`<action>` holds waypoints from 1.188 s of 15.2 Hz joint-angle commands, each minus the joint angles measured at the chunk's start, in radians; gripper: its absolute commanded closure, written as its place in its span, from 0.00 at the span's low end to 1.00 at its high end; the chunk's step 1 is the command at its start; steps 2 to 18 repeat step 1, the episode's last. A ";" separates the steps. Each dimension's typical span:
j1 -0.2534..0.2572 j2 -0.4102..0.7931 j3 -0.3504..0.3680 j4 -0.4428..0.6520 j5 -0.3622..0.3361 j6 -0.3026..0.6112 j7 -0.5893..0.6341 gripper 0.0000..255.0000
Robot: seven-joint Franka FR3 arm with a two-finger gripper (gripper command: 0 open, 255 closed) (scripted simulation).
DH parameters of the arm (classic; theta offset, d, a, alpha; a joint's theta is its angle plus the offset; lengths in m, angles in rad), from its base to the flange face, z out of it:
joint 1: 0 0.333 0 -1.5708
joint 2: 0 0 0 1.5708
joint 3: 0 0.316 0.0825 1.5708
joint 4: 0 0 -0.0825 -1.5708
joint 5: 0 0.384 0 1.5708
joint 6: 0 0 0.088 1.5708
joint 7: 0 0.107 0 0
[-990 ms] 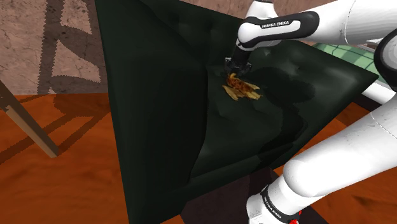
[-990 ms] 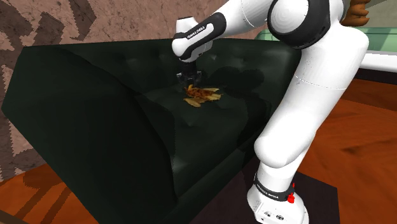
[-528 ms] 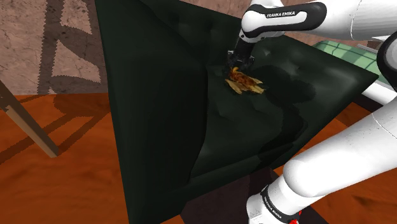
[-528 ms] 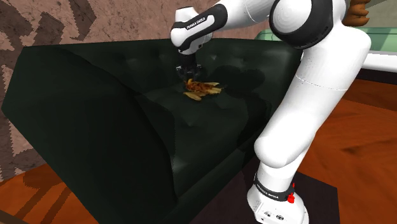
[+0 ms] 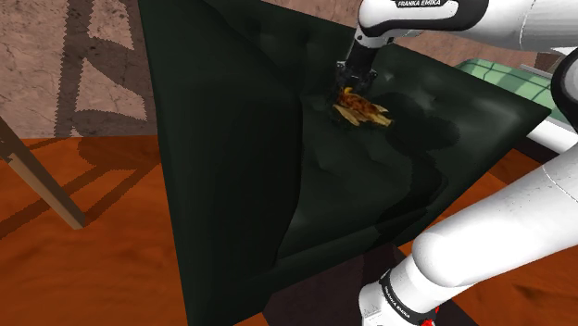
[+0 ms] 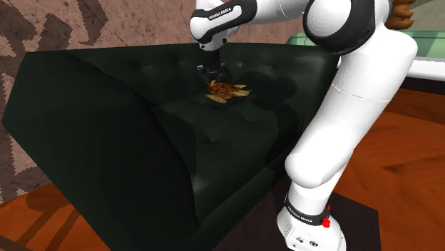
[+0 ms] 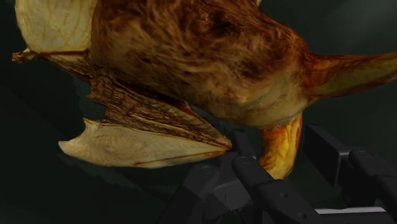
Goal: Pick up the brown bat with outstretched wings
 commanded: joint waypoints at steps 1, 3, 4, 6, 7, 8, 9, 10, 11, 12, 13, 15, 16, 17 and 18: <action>0.000 0.000 0.000 0.008 0.000 -0.008 -0.001 1.00; 0.000 0.000 0.000 0.008 0.000 -0.008 -0.001 1.00; 0.000 0.000 0.000 0.008 0.000 -0.008 -0.001 1.00; 0.000 0.000 0.000 0.008 0.000 -0.008 -0.001 1.00; 0.000 0.000 0.000 0.008 0.000 -0.008 -0.001 1.00; 0.000 0.000 0.000 0.008 0.000 -0.008 -0.001 1.00; 0.000 0.000 0.000 0.008 0.000 -0.008 -0.001 1.00; 0.000 0.000 0.000 0.008 0.000 -0.008 -0.001 1.00; 0.000 0.000 0.000 0.008 0.000 -0.008 -0.001 1.00; 0.000 0.000 0.000 0.008 0.000 -0.008 -0.001 1.00; 0.000 0.000 0.000 0.008 0.000 -0.008 -0.001 1.00; 0.000 0.000 0.000 0.008 0.000 -0.008 -0.001 1.00; 0.000 0.000 0.000 0.008 0.000 -0.008 -0.001 1.00; 0.000 0.000 0.000 0.008 0.000 -0.008 -0.001 1.00; 0.000 0.000 0.000 0.008 0.000 -0.008 -0.001 1.00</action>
